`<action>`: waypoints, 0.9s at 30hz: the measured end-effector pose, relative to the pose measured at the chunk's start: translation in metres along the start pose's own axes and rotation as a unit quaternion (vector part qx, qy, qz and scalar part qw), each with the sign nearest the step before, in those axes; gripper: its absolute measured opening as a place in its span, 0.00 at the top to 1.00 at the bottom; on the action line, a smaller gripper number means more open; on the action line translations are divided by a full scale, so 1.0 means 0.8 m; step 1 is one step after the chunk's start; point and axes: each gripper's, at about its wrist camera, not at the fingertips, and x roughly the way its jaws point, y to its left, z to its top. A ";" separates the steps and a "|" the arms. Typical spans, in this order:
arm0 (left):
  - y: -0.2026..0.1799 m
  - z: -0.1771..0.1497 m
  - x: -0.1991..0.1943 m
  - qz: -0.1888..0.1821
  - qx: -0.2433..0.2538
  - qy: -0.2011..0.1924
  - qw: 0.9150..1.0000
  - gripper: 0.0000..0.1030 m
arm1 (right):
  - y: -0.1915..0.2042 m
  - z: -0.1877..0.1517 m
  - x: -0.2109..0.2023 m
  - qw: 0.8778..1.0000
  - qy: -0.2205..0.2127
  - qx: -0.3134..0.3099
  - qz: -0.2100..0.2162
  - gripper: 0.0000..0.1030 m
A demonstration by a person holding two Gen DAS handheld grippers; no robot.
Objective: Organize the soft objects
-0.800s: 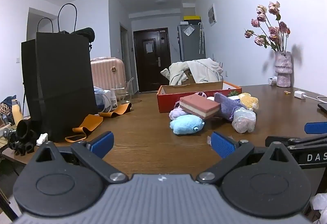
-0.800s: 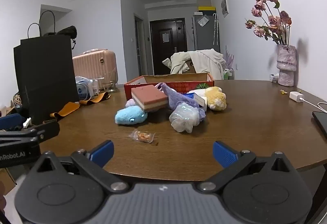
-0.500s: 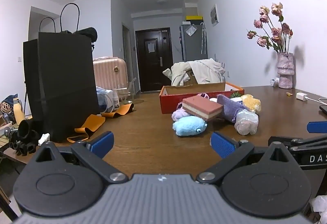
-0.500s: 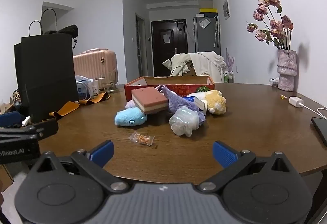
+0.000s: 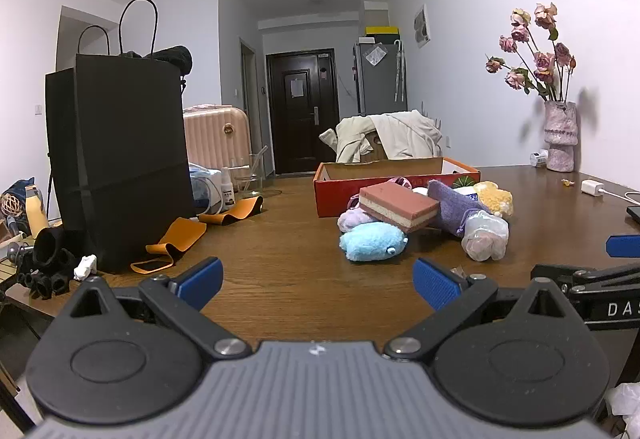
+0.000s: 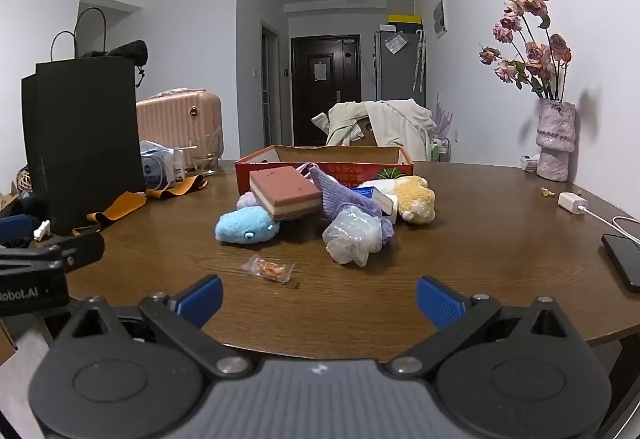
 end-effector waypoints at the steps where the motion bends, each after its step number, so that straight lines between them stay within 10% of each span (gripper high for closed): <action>1: 0.000 0.000 0.000 -0.001 0.000 0.000 1.000 0.00 | 0.000 0.000 0.000 1.000 0.000 0.000 -0.001 0.00; 27: -0.007 -0.005 0.002 -0.006 0.006 0.009 1.000 0.00 | -0.001 -0.004 0.004 1.000 0.015 0.001 -0.013 0.00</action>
